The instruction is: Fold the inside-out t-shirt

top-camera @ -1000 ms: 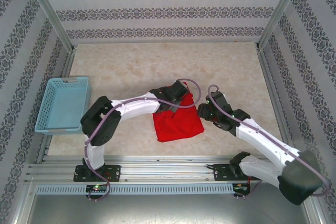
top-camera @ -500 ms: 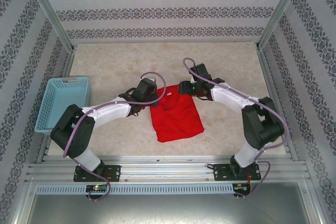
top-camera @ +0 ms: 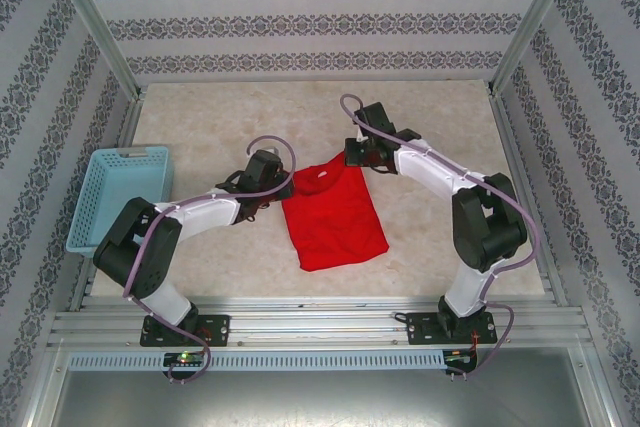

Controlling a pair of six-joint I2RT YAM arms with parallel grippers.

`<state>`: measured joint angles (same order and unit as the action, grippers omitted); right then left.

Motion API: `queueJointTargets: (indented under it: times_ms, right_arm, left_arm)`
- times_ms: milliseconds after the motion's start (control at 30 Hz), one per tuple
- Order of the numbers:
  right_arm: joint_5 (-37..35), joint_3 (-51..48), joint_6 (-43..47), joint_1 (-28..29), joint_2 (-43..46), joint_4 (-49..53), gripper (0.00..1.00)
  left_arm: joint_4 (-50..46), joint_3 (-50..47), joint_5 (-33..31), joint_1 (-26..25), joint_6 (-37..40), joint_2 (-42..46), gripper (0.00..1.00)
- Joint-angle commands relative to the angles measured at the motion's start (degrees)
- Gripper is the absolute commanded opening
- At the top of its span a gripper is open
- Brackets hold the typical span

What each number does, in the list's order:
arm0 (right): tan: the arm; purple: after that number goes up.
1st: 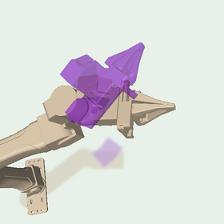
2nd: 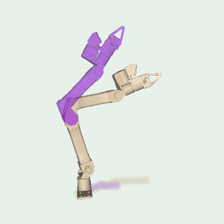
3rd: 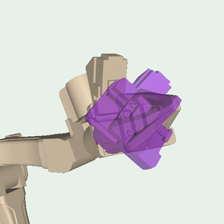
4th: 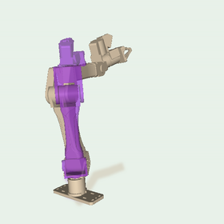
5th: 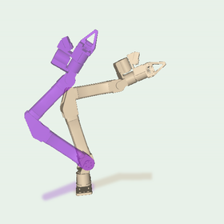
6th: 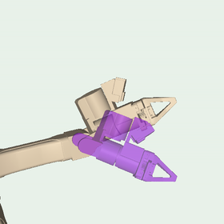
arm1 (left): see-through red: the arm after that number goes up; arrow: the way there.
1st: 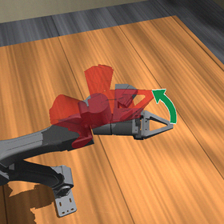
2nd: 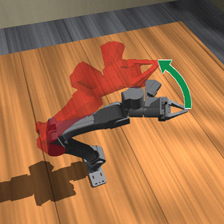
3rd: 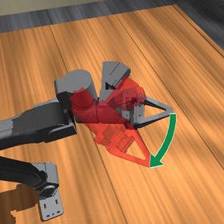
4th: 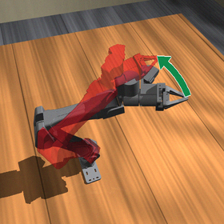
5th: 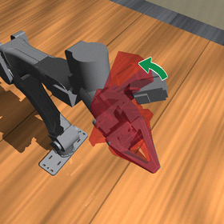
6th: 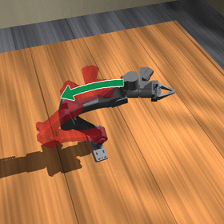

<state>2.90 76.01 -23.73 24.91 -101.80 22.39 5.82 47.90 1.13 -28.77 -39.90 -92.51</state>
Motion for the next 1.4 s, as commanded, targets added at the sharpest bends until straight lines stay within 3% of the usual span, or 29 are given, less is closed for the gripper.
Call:
queueJointTargets:
  times_ms: [0,233,333,433,567,667,733,867,1133,1367]
  right_arm:
    - [-4.1,4.4,1.7,-0.7,-1.3,4.4,0.0]
    - [-6.9,8.9,1.9,-2.5,-8.5,6.1,0.01]
    - [-5.5,10.0,2.2,-3.1,-11.1,5.3,0.08]
    - [-3.7,12.0,2.8,-3.8,-13.2,5.9,0.36]
    - [-2.7,10.1,3.6,-5.3,-10.3,6.8,0.67]
    - [1.0,4.6,3.3,-6.2,-5.8,4.7,0.82]
    - [2.7,1.5,2.6,-6.2,-4.4,3.5,0.88]
    - [6.2,-2.0,0.5,-5.5,-5.1,2.0,0.93]
    - [3.7,0.3,-2.3,-0.6,-11.8,3.3,0.94]
    - [2.9,2.6,-7.1,3.4,-16.6,5.1,0.81]
  left_arm:
    - [4.2,-1.0,0.5,2.0,-5.7,0.3,0.21]
    - [3.2,0.3,1.3,4.6,-10.3,-3.8,0.25]
    - [1.2,3.1,3.1,5.0,-9.2,-6.3,0.32]
    - [-3.4,6.4,3.4,5.5,-8.1,-7.7,0.43]
    - [-11.5,7.8,-0.1,6.4,-6.8,-4.2,0.69]
    - [-13.7,6.1,0.0,6.1,-7.2,-0.9,0.79]
    - [-13.9,5.2,1.5,5.4,-7.9,-0.4,0.8]
    - [-13.6,5.3,2.7,2.3,-8.9,-2.7,0.79]
    - [-12.7,10.1,5.2,-0.7,-9.6,-11.3,0.67]
    - [-13.3,14.4,6.2,-1.7,-8.8,-16.9,0.53]
